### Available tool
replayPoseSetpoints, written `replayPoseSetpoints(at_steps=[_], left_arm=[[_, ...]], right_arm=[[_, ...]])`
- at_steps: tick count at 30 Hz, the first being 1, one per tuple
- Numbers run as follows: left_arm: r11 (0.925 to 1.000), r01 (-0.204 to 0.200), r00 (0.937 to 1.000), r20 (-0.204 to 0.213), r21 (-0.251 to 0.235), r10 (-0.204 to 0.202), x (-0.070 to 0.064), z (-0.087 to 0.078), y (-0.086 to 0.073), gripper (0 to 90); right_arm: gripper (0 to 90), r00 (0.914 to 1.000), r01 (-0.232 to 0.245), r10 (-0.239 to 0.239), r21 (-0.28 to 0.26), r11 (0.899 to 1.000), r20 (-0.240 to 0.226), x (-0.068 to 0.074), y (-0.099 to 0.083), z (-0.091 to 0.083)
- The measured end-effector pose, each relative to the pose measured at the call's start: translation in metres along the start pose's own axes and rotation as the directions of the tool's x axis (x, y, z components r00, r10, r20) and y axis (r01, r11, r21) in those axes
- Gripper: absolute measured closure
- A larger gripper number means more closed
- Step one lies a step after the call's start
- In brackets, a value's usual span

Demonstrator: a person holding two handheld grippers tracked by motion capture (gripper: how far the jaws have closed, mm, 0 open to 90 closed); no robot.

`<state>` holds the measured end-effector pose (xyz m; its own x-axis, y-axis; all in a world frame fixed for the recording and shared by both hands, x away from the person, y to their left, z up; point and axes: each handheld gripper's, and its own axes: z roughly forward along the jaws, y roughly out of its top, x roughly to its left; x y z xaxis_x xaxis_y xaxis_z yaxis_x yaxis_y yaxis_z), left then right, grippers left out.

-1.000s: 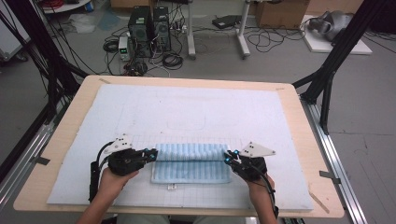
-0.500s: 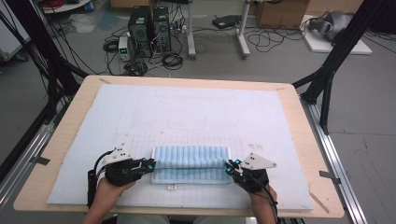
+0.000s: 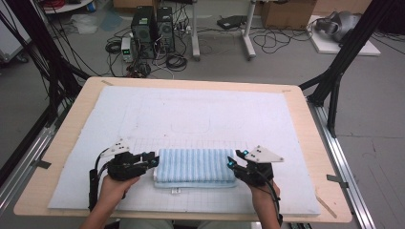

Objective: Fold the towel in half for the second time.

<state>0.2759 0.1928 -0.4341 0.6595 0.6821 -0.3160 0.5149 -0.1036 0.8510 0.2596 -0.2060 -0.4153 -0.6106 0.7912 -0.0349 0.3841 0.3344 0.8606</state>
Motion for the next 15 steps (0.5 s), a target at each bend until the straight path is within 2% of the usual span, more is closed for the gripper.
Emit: replayPoseSetpoints(at_steps=[3, 5, 7, 10, 15], left_arm=[[0.9987, -0.018, 0.9998, 0.002, 0.047, 0.018, -0.003, 0.003, -0.002, 67.1], [0.9988, -0.021, 0.9997, -0.009, 0.044, 0.022, -0.005, 0.002, -0.003, 61.9], [0.9992, -0.022, 0.9996, -0.018, 0.035, 0.022, -0.004, 0.001, -0.002, 56.9], [0.9992, -0.015, 0.9996, -0.023, 0.038, 0.016, -0.004, 0.001, -0.004, 53.4], [0.9953, -0.018, 0.9993, -0.03, 0.095, 0.02, -0.007, 0.005, -0.008, 52.7]], right_arm=[[62.4, 0.9997, 0.025, -0.025, 0.071, 0.997, -0.003, 0.005, -0.007, 0.011], [58.9, 0.9999, 0.009, -0.008, 0.06, 0.998, -0.013, 0.006, -0.01, 0.011], [55.2, 0.9992, -0.03, 0.031, 0.039, 0.999, -0.025, 0.005, -0.011, 0.005], [50.0, 0.9982, -0.047, 0.048, 0.032, 0.998, -0.035, 0.002, -0.014, -0.003], [48.4, 0.9933, -0.086, 0.091, 0.08, 0.993, -0.071, 0.0, -0.025, -0.009]])
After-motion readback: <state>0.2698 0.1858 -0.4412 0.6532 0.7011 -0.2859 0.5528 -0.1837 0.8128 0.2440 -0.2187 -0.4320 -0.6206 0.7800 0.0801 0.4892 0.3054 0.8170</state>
